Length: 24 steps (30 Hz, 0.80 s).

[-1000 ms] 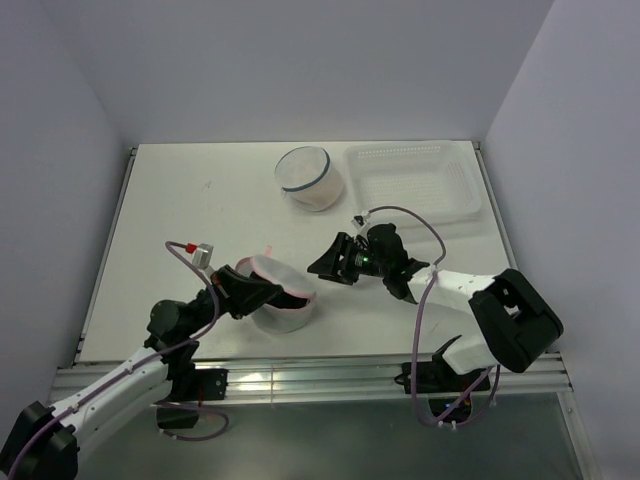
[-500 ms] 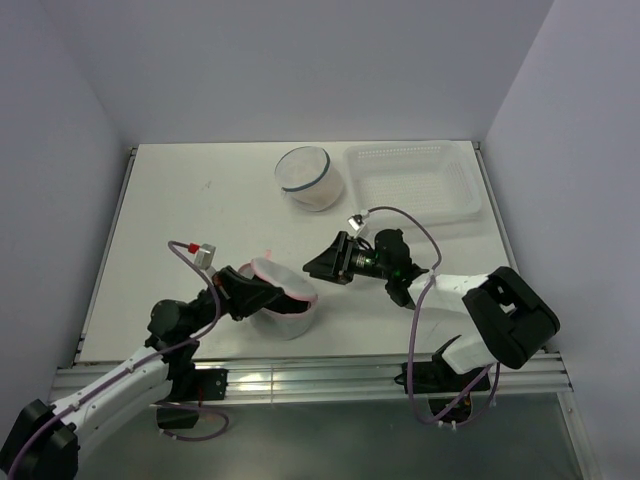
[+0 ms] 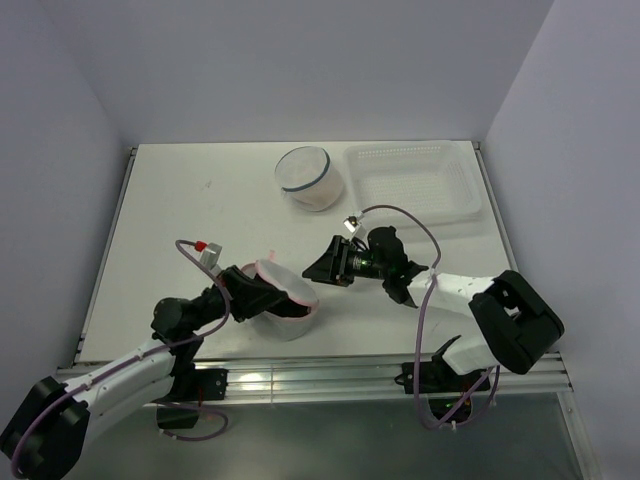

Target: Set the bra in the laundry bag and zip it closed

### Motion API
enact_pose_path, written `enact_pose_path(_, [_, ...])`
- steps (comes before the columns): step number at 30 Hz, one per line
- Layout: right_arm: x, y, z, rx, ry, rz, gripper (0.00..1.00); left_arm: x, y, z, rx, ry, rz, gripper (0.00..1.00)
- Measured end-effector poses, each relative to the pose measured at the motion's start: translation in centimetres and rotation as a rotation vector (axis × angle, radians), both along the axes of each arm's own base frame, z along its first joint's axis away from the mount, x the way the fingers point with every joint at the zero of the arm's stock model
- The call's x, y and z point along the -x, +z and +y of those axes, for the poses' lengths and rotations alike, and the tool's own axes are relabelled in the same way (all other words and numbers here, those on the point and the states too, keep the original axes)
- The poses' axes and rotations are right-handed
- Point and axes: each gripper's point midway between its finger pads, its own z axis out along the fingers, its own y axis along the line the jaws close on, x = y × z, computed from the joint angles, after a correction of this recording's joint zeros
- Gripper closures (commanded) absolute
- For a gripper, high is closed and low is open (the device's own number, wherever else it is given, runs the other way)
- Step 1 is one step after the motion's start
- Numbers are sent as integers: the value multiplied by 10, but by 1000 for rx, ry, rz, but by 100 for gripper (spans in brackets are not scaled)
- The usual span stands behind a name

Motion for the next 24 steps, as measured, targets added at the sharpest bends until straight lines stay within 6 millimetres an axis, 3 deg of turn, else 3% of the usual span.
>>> enact_pose_path(9, [2, -3, 3, 2, 29, 10, 39, 9, 16, 5, 40, -5, -85, 100])
enact_pose_path(24, [26, 4, 15, -87, 156, 45, 41, -1, 1, -2, -3, 9, -77, 100])
